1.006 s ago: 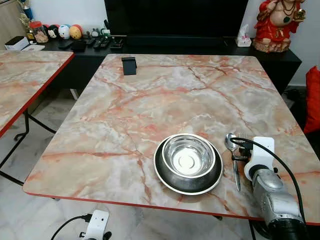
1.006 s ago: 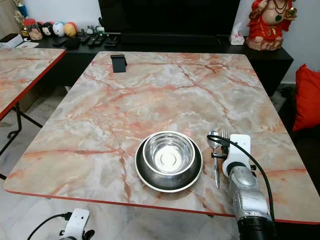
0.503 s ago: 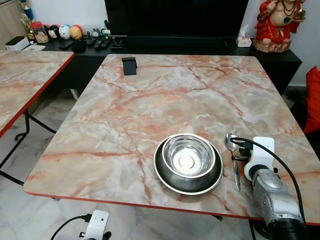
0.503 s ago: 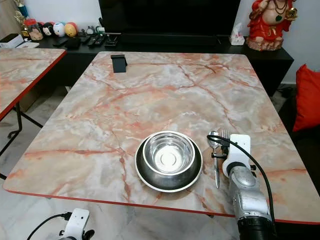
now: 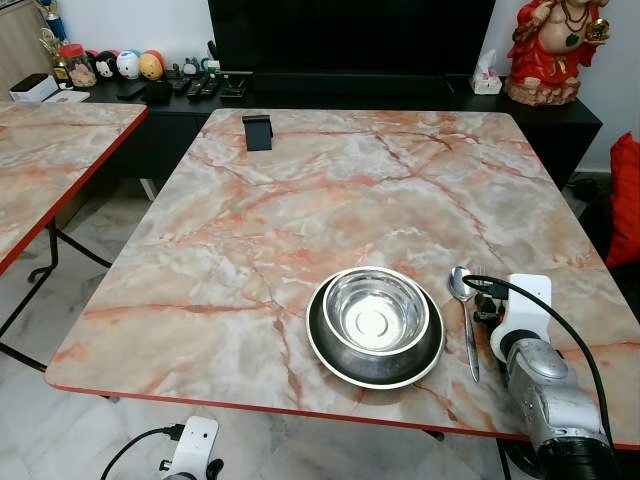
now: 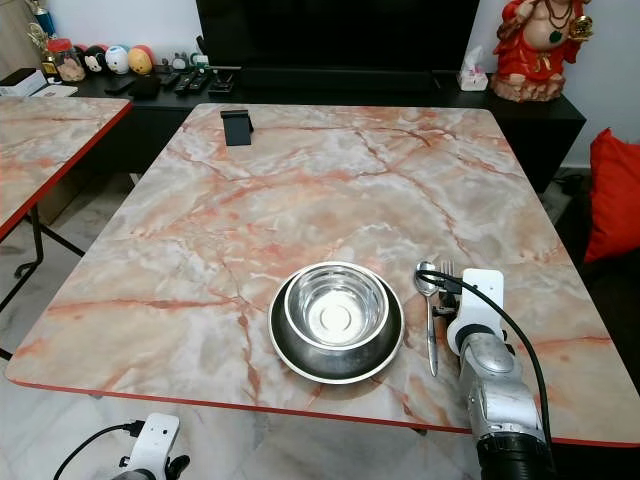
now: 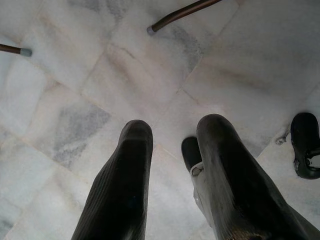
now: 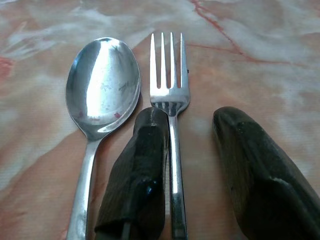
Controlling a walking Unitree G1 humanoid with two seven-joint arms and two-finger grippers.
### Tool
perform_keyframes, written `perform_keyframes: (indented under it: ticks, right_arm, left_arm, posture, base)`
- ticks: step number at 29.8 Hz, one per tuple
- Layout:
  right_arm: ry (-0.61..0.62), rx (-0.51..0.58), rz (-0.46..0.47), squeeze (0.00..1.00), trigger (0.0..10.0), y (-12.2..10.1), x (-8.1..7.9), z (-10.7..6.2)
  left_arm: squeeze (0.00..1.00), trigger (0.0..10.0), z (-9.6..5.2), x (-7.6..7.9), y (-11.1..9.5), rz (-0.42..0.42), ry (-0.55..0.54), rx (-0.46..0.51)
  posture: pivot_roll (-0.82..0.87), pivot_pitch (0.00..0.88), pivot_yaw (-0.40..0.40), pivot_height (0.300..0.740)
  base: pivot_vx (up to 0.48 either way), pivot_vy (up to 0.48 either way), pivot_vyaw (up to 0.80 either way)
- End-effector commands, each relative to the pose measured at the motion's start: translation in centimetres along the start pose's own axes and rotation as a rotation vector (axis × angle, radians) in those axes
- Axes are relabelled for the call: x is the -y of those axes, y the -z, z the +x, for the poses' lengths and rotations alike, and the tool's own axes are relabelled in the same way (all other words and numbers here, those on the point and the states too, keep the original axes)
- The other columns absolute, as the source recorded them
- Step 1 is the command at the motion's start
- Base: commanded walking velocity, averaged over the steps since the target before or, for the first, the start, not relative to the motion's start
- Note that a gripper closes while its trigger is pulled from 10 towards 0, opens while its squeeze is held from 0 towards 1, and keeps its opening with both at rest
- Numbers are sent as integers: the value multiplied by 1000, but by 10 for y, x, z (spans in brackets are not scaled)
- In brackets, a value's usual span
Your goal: Setting the table
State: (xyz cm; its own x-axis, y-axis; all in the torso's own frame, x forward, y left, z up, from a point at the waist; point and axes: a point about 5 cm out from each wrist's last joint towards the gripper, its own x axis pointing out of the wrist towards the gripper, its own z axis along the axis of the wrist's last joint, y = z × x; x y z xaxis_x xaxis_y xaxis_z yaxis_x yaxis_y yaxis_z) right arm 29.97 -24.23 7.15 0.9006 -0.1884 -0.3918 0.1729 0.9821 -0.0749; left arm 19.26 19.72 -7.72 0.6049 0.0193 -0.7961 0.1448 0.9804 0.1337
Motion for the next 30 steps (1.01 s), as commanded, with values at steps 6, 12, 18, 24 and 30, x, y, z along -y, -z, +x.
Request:
perform_keyframes:
  ticks: [6,12,18,24,30]
  right_arm:
    - [-6,-27,-5,0,10000,5,-1,1]
    - [6,1,-1,0,10000,-3,1,1]
    - [17,21,3,0,10000,-7,5,1]
    - [17,32,5,0,10000,-10,5,1]
    - [15,53,9,0,10000,-14,5,0]
  left_arm:
    - [0,10000,0,0,2,2,4,-12]
    - [0,10000,0,-1,2,1,5,-13]
    - [0,10000,-1,-2,4,1,2,-21]
    - [0,10000,-1,-4,5,0,-2,-27]
    - [0,10000,-1,-3,6,-1,-1,-30]
  posture:
    - [-48,0,29,731]
    - [-49,0,30,731]
    - [-49,0,30,731]
    - [-49,0,30,731]
    - [-49,0,30,731]
  base:
    - [0,0,0]
    - [0,0,0]
    - [0,0,0]
    - [0,0,0]
    - [0,0,0]
